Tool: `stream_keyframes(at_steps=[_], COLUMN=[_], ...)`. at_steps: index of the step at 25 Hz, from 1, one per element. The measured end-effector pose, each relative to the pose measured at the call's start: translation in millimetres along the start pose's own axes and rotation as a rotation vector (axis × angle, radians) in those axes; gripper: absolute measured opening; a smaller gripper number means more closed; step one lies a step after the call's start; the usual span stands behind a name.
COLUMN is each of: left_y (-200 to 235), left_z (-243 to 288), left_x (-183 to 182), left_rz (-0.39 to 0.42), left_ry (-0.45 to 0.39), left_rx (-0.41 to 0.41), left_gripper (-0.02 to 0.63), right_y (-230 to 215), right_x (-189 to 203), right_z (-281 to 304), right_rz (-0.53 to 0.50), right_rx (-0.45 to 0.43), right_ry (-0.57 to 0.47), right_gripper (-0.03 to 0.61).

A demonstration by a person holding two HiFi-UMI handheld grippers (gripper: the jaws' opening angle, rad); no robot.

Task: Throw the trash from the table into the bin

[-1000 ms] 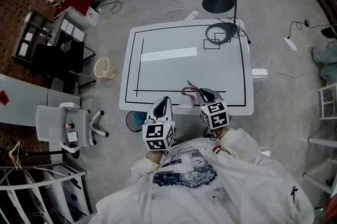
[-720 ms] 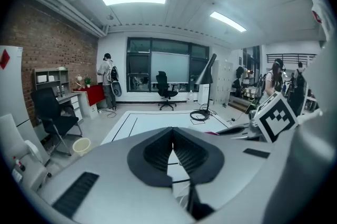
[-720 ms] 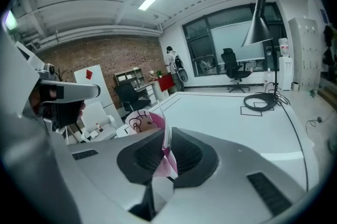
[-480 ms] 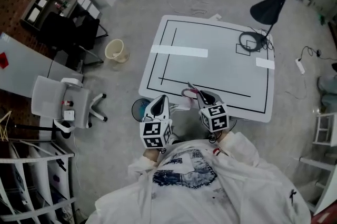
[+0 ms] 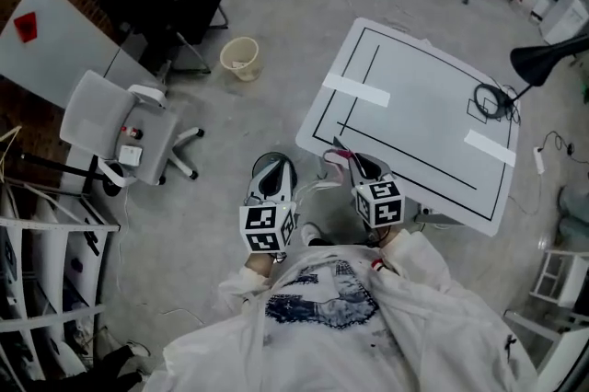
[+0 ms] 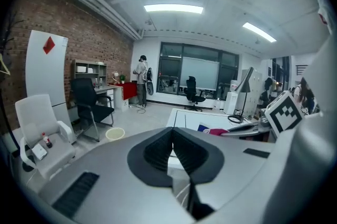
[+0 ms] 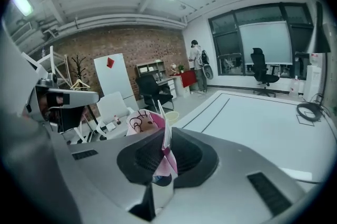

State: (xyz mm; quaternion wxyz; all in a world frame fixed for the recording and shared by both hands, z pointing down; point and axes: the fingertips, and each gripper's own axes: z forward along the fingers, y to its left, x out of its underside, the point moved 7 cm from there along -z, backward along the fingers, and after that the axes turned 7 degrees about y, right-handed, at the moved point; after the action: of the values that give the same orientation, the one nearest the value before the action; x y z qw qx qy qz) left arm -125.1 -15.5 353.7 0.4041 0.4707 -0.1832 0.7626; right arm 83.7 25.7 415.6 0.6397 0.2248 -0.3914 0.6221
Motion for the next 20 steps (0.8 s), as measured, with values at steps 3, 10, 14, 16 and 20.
stream_keyframes(at_steps=[3,10,14,16,20], left_y=[39.6,102.7,117.0,123.2,134.1], left_z=[-18.0,-47.9,-55.4,-60.1,-63.7], left_x=[7.6,22.2,29.8,35.0,52.8], left_rz=[-0.019,-0.091,-0.125,-0.144,-0.182], left_ry=[-0.012,-0.037,-0.047,-0.049,-0.036], left_rx=[-0.036,-0.09,-0.106,-0.118,-0.152], left_gripper=[0.008,0.008,0.008,0.008,0.008], right_y=[39.0,107.2,121.7,128.5,138.8], right_x=[-6.6,-22.3,-28.4,-29.6,-26.7], right_z=[21.4,49.6,53.9,55.1,64.2], right_rz=[-0.02,-0.105,-0.135,-0.149,-0.168], right_rx=[-0.032,-0.096,-0.106,-0.112,-0.133], right_ry=[0.001,0.012,0.017,0.024,0.04], right_gripper=[0.04,0.04,0.04,0.04,0.04])
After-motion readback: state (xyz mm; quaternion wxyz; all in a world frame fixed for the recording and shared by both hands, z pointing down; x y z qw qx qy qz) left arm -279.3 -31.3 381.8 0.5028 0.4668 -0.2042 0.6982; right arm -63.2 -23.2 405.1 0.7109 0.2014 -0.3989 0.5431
